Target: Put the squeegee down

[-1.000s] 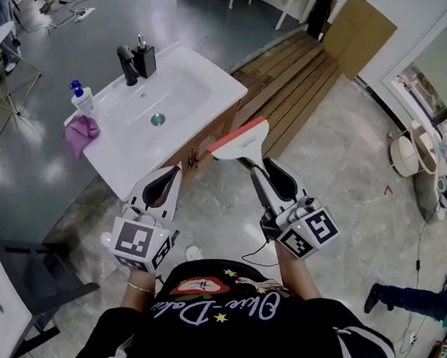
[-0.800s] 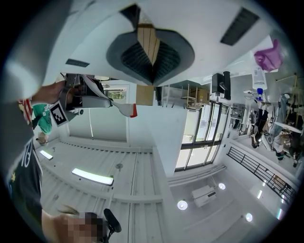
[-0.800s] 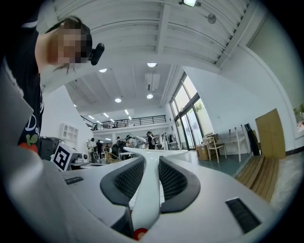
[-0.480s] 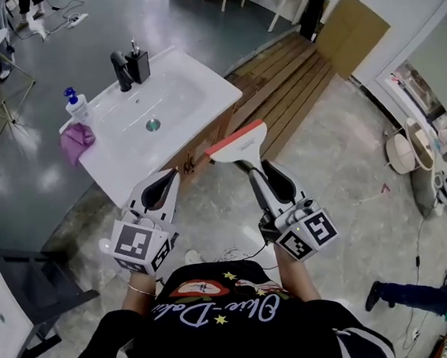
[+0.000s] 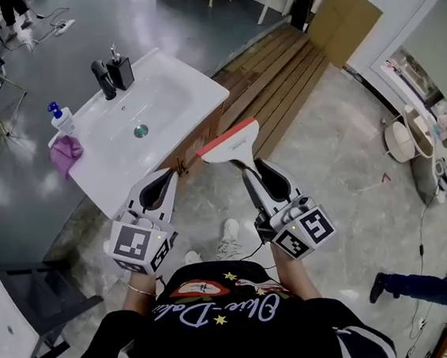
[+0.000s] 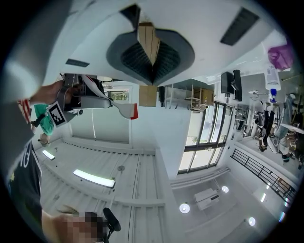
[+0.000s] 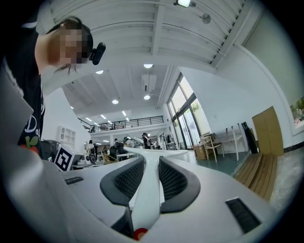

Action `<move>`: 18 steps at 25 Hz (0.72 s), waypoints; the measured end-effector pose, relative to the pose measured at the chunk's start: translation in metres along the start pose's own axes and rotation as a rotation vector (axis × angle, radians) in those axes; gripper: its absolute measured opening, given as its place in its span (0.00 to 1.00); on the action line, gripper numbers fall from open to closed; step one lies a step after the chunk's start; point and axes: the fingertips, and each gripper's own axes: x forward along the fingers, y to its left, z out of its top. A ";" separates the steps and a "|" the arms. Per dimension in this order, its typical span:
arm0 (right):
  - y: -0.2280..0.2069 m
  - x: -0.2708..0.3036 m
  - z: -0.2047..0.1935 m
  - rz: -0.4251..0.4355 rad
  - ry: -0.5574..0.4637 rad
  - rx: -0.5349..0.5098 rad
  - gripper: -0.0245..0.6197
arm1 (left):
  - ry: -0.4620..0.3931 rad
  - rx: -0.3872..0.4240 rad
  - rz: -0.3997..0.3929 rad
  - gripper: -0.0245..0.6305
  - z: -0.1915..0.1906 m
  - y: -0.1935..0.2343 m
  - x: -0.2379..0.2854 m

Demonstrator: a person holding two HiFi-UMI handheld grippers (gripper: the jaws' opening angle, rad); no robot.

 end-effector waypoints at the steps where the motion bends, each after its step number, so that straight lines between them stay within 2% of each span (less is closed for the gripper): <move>1: -0.004 0.001 0.001 0.000 -0.001 0.001 0.22 | 0.002 0.000 0.003 0.03 0.000 0.000 0.004; 18: -0.061 0.025 0.003 0.048 0.007 0.049 0.22 | 0.029 0.010 0.075 0.03 0.008 0.009 0.049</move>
